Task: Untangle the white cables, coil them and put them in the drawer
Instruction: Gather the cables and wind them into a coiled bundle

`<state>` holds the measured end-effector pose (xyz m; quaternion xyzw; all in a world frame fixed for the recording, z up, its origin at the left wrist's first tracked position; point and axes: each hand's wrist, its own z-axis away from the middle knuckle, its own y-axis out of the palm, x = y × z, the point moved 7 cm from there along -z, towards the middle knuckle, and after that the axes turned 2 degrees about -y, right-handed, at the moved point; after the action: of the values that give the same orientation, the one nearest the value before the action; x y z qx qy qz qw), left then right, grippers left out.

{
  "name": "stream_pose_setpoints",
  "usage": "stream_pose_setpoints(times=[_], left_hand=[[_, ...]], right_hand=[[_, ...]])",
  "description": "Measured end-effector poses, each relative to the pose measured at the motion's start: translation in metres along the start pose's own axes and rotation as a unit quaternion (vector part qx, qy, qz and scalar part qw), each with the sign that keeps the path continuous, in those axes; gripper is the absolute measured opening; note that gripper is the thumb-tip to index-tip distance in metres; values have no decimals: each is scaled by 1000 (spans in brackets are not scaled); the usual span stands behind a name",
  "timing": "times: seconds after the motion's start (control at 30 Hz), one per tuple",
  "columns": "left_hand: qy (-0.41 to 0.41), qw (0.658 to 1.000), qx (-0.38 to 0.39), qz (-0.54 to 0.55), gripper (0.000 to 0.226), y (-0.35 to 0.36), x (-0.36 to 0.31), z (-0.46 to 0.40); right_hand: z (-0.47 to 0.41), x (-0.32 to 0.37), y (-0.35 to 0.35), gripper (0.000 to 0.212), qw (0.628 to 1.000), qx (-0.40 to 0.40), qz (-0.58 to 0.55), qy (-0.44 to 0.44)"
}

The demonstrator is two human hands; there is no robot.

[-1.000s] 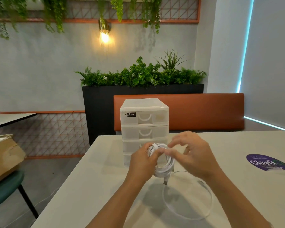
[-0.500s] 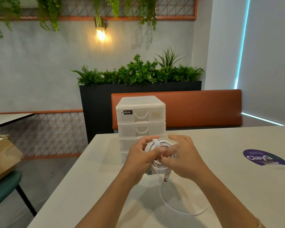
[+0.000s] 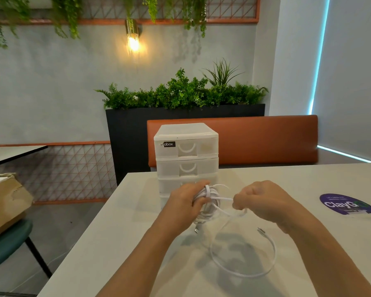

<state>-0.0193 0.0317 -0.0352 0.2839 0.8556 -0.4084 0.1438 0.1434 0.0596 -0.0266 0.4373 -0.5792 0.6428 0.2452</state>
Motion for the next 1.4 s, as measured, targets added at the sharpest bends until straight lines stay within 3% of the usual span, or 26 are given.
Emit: stream_pose_setpoints(times=[0.1, 0.2, 0.27, 0.33, 0.4, 0.5, 0.57, 0.63, 0.8, 0.97, 1.07, 1.23, 1.4], left_hand=[[13, 999, 11, -36, 40, 0, 9, -1], [22, 998, 1, -57, 40, -1, 13, 0], [40, 998, 9, -55, 39, 2, 8, -1], [63, 996, 17, -59, 38, 7, 0, 0], [69, 995, 13, -76, 37, 8, -4, 0], [91, 989, -11, -114, 32, 3, -10, 1], [106, 984, -32, -142, 32, 3, -13, 2], [122, 980, -43, -152, 32, 5, -17, 4], [115, 981, -49, -151, 41, 9, -20, 5], [97, 985, -71, -126, 24, 6, -22, 6], [80, 991, -72, -79, 29, 3, -25, 7], [76, 989, -111, -65, 26, -6, -24, 9], [100, 986, -91, -95, 30, 2, -30, 9]], right_hand=[[4, 5, -14, 16, 997, 12, -67, -45], [8, 3, -27, 19, 977, 74, -182, -79], [12, 1, -36, 32, 974, 126, -171, -83], [17, 0, -45, 49, 980, 160, -89, -76], [23, 0, -56, 51, 980, 178, 75, -43], [30, -4, -65, 32, 940, 207, 269, 42], [29, -10, -68, 40, 910, 206, 348, 93], [27, -17, -72, 48, 896, 187, 382, 126], [19, -25, -99, 60, 959, 37, 237, 152], [5, -44, -119, 50, 936, -128, 276, 175], [1, -64, -113, 51, 934, -140, 246, 216], [-3, -80, -108, 42, 960, -177, 62, 208], [-7, -95, -120, 46, 922, -149, 256, 248]])
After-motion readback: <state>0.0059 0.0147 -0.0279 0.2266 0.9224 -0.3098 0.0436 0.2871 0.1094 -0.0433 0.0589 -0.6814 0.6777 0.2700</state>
